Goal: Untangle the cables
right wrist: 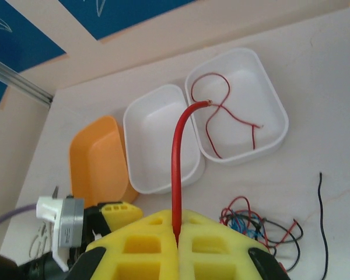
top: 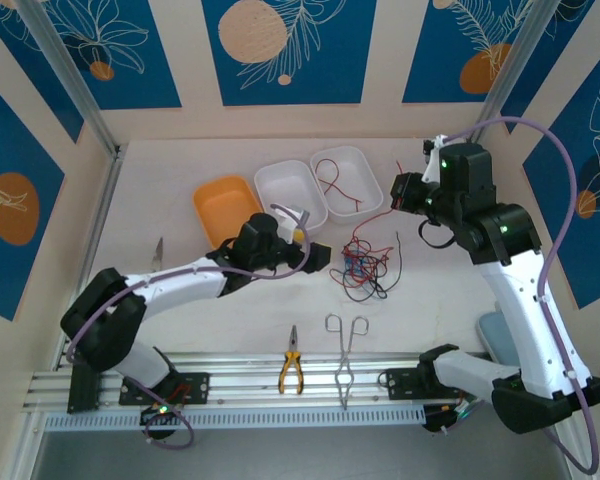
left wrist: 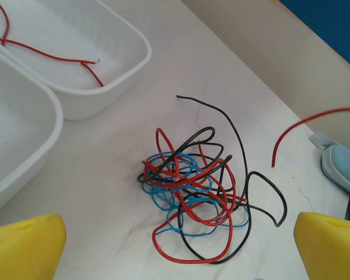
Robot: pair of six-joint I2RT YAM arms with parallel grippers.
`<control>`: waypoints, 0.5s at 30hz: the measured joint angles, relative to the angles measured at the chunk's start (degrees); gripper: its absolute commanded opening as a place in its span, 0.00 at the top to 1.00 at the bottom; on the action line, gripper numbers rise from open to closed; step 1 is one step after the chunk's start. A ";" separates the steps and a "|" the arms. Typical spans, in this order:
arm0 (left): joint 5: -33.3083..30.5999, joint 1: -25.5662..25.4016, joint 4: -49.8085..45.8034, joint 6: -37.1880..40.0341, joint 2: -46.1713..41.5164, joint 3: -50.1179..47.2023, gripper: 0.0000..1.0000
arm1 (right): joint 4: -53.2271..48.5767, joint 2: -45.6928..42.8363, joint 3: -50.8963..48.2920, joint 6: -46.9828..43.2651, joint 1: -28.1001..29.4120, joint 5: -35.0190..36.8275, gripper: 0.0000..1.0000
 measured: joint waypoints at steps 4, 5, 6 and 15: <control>-2.34 0.00 -0.44 0.48 -3.06 -0.70 0.00 | 1.11 5.03 4.57 -1.01 -0.33 0.61 1.00; -3.04 0.00 -0.55 0.66 -3.87 -0.90 0.00 | 1.57 6.34 5.51 -1.20 -0.44 0.66 1.00; -3.72 0.00 -0.57 0.87 -4.59 -1.14 0.00 | 1.97 7.63 6.38 -1.27 -0.55 0.68 1.00; -11.37 0.00 -3.02 2.95 -10.23 -4.46 0.00 | 5.66 20.96 15.69 -2.40 -1.81 2.01 1.00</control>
